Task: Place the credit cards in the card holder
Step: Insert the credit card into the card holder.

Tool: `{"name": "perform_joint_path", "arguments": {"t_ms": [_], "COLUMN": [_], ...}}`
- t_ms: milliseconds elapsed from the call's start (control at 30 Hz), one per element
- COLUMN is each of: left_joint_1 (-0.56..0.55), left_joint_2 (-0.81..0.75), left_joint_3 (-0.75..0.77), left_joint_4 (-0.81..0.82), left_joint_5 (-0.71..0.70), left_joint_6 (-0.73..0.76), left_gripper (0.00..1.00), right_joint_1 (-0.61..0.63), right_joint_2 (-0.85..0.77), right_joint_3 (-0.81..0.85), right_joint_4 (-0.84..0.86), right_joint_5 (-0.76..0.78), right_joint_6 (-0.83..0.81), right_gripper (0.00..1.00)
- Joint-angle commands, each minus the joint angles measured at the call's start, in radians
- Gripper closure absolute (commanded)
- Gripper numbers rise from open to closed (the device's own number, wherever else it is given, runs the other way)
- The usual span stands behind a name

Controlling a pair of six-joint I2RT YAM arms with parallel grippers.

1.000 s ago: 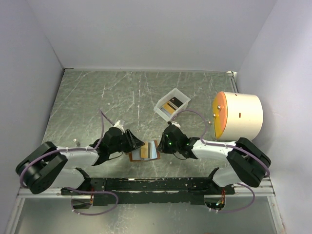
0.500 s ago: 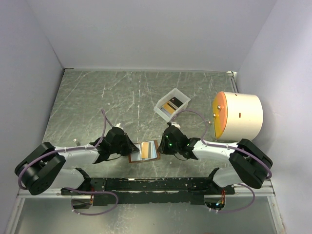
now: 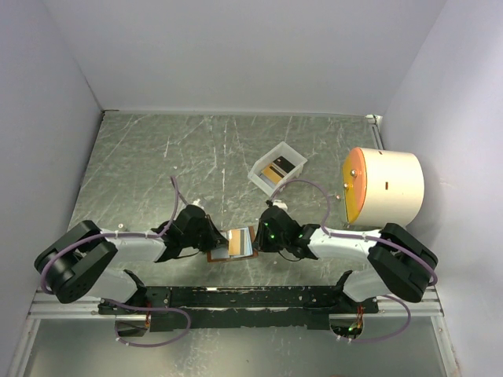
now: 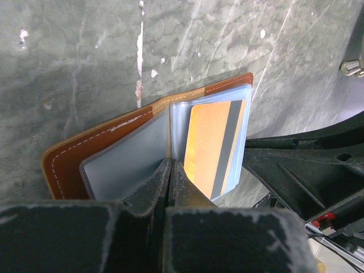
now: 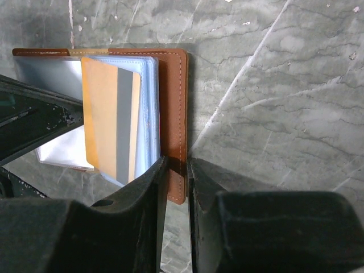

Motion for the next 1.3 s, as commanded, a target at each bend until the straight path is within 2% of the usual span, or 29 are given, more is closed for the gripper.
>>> {"name": "perform_joint_path", "arguments": {"t_ms": [0, 667, 1000, 1167, 1267], "left_joint_1": [-0.024, -0.098, -0.101, -0.102, -0.1], "left_joint_2": [0.03, 0.06, 0.018, -0.023, -0.082], "left_joint_3": [-0.008, 0.07, 0.108, 0.125, 0.138], "left_joint_4": [0.015, -0.003, -0.084, -0.158, -0.216], "left_joint_5": [0.03, 0.016, -0.029, -0.054, -0.088], "left_joint_6": [-0.016, -0.04, -0.007, 0.004, 0.006], "left_gripper": [0.93, 0.93, 0.93, 0.86, 0.78], "right_joint_1": [0.013, 0.052, 0.054, 0.054, 0.054], "right_joint_2": [0.002, 0.018, -0.035, -0.113, -0.139], "right_joint_3": [0.006, 0.008, 0.04, 0.093, 0.115], "right_joint_4": [0.009, 0.013, -0.1, -0.229, -0.255], "right_joint_5": [0.03, 0.071, 0.166, 0.256, 0.258], "right_joint_6": [0.017, 0.054, 0.018, -0.034, -0.052], "right_gripper": [0.8, 0.82, 0.81, 0.71, 0.64]}}
